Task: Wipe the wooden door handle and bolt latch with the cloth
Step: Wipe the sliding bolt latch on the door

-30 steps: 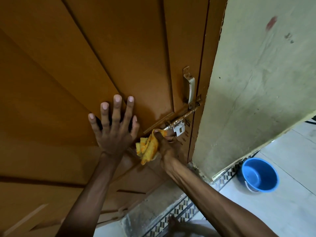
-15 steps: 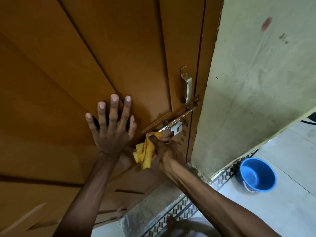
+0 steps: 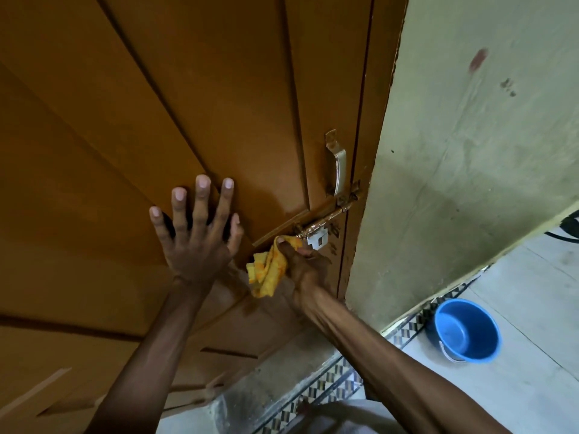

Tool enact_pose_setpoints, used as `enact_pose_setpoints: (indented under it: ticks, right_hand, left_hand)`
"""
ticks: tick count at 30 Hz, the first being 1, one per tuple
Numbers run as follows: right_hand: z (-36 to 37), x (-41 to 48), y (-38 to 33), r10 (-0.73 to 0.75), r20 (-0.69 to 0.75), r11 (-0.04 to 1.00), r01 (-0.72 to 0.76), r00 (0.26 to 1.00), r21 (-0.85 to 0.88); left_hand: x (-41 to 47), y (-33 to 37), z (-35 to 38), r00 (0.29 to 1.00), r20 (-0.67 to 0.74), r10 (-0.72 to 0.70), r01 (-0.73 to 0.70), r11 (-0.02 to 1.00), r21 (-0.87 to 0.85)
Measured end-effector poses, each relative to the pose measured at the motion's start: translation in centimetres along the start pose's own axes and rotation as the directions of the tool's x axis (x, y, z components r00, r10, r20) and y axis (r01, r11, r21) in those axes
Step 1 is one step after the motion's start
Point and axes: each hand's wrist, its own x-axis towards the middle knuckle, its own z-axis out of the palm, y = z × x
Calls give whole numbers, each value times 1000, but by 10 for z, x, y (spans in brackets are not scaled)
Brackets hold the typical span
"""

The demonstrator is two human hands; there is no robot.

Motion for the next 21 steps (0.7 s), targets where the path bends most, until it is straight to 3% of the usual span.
enact_pose_setpoints:
  ticks: [3, 8, 10, 11, 13, 15, 18, 21]
  right_hand:
    - [-5, -2, -1, 11, -36, 998, -13, 999, -65]
    - [-41, -24, -18, 54, 25, 995, -52, 998, -84]
    - [-62, -28, -26, -93, -151, 995, 86, 984, -50]
    - [-69, -29, -31, -230, -293, 971, 197, 928, -138]
    - [-74, -27, -39, -527, -423, 834, 353, 737, -424]
    - [-69, -23, -42, -747, -238, 605, 485, 621, -632]
    - [-63, -8, -30, -849, 156, 220, 605, 506, -765]
    - [-68, 6, -13, -849, 306, 34, 623, 430, -782]
  left_hand:
    - [1, 0, -1, 1000, 15, 6, -7, 1000, 16]
    - [1, -1, -3, 1000, 22, -13, 13, 1000, -4]
    - [0, 6, -7, 996, 55, -69, 72, 996, -48]
    - [0, 12, -10, 990, 87, -109, 116, 990, -75]
    - [-1, 31, -18, 970, 157, -183, 204, 970, -132]
    - [-7, 53, -29, 948, 221, -229, 267, 950, -162]
    - [-29, 86, -41, 911, 348, -221, 300, 934, -192]
    - [-49, 107, -35, 857, 513, -34, 241, 908, -343]
